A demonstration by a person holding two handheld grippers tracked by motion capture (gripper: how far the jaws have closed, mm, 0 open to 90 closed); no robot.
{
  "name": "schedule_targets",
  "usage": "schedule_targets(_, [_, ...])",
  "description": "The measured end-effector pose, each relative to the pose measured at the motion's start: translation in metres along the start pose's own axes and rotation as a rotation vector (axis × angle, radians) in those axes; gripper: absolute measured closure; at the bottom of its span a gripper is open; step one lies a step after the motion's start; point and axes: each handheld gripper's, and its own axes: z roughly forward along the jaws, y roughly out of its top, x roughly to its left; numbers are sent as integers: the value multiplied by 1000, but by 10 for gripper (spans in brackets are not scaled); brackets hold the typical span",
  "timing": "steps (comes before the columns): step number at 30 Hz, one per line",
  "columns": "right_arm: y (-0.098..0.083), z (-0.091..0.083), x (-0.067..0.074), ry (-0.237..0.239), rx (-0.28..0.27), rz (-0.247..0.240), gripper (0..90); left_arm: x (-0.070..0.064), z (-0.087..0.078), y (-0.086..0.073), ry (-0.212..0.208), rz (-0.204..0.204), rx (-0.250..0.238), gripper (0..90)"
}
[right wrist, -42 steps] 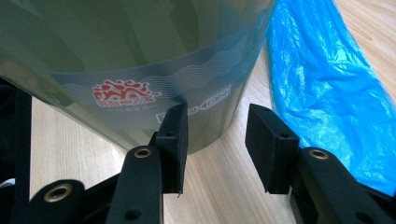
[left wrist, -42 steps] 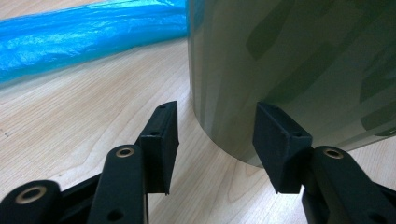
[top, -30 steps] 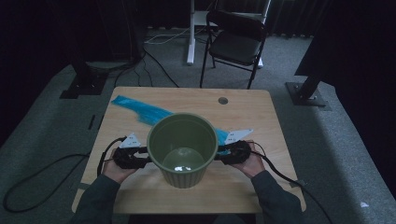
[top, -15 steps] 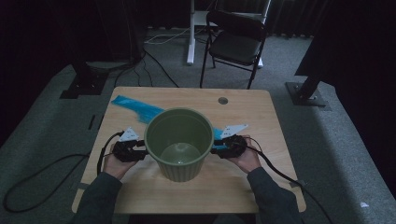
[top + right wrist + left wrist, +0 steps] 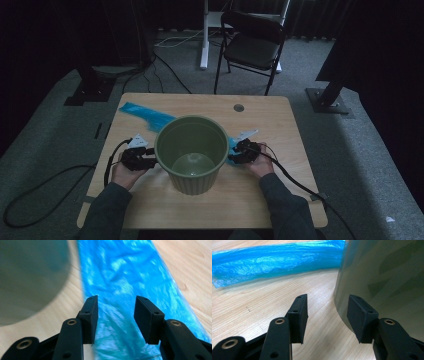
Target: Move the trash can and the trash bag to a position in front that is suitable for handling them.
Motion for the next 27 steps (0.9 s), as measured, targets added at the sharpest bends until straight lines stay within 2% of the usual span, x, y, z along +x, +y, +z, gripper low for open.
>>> schedule_targets(5, [0, 12, -9, -40, 19, 25, 543, 1, 2, 1, -2, -3, -1, 511])
schedule_targets(9, [0, 14, -15, -36, 16, 51, 547, 2, 4, 1, -6, -5, 1, 511])
schedule_targets(14, [0, 16, -16, -31, 23, 46, 565, 2, 4, 2, -10, -7, -3, 511])
schedule_targets(16, [1, 16, -16, -31, 26, 44, 597, 2, 5, 2, -6, -2, 4, 513])
schedule_targets(20, [1, 16, -17, -32, 29, 44, 717, 0, 6, 2, -11, -2, 7, 515])
schedule_targets(23, [1, 15, -17, -34, 28, 45, 836, 0, 6, 2, -12, 0, 9, 516])
schedule_targets(27, [1, 15, -16, -33, 34, 40, 900, 0, 6, 1, -13, 1, 12, 517])
